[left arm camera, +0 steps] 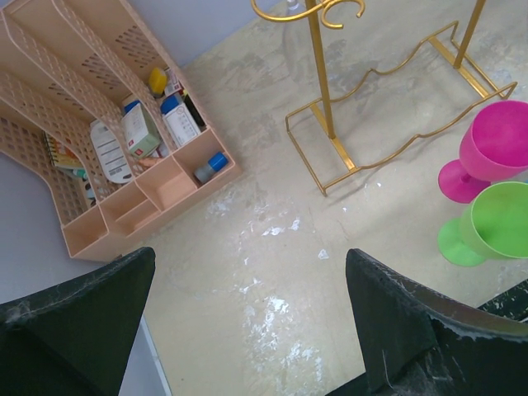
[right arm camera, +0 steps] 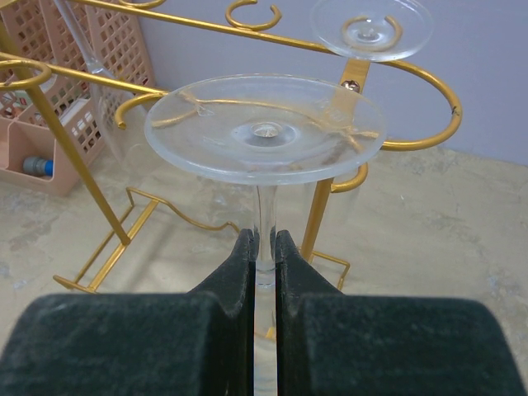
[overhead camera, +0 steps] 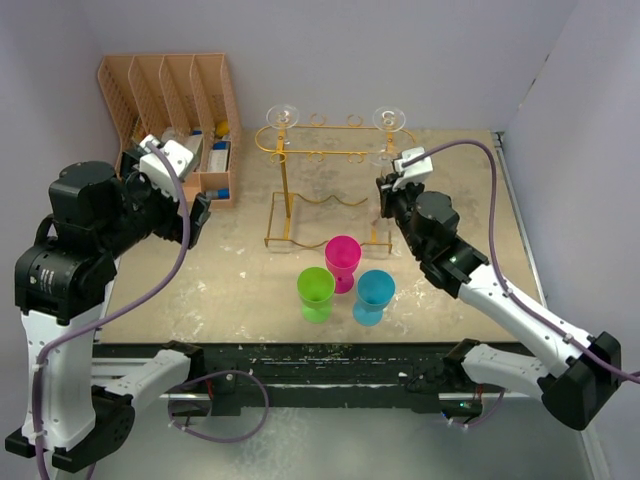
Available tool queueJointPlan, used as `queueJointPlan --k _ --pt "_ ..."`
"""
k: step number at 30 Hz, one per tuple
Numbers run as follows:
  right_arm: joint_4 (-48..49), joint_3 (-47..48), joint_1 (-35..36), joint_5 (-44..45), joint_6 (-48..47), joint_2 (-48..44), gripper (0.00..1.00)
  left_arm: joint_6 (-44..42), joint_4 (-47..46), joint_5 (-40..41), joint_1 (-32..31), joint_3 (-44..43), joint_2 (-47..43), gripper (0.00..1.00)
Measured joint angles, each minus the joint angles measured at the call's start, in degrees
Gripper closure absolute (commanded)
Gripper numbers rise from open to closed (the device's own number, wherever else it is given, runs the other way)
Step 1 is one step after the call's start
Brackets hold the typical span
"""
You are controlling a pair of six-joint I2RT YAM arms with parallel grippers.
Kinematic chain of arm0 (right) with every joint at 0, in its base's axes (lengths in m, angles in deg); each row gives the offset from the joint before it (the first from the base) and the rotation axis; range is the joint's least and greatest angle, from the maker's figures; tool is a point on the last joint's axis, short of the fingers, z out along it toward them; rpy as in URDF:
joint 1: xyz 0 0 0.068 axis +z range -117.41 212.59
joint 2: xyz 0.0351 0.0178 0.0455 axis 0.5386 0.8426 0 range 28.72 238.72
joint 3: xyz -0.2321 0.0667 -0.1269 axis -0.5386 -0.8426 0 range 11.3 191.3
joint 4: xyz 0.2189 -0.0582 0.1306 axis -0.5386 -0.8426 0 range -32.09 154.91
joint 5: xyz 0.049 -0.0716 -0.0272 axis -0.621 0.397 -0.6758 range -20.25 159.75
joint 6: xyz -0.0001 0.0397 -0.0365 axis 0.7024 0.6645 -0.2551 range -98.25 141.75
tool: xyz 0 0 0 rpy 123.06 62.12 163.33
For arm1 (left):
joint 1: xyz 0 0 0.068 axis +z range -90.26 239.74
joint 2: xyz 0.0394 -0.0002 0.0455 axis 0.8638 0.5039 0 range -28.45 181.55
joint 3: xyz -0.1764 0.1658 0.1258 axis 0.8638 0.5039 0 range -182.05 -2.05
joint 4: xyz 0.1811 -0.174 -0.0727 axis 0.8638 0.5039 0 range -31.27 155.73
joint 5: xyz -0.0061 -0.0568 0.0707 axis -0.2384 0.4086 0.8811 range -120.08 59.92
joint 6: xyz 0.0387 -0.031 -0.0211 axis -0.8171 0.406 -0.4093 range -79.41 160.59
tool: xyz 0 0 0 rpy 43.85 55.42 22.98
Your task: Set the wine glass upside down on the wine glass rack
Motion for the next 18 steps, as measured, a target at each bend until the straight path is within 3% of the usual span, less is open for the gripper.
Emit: queueJointPlan --k 18 --pt "-0.02 0.02 -0.15 1.44 0.72 -1.75 1.00 -0.02 0.02 3.26 -0.07 2.25 -0.15 0.00"
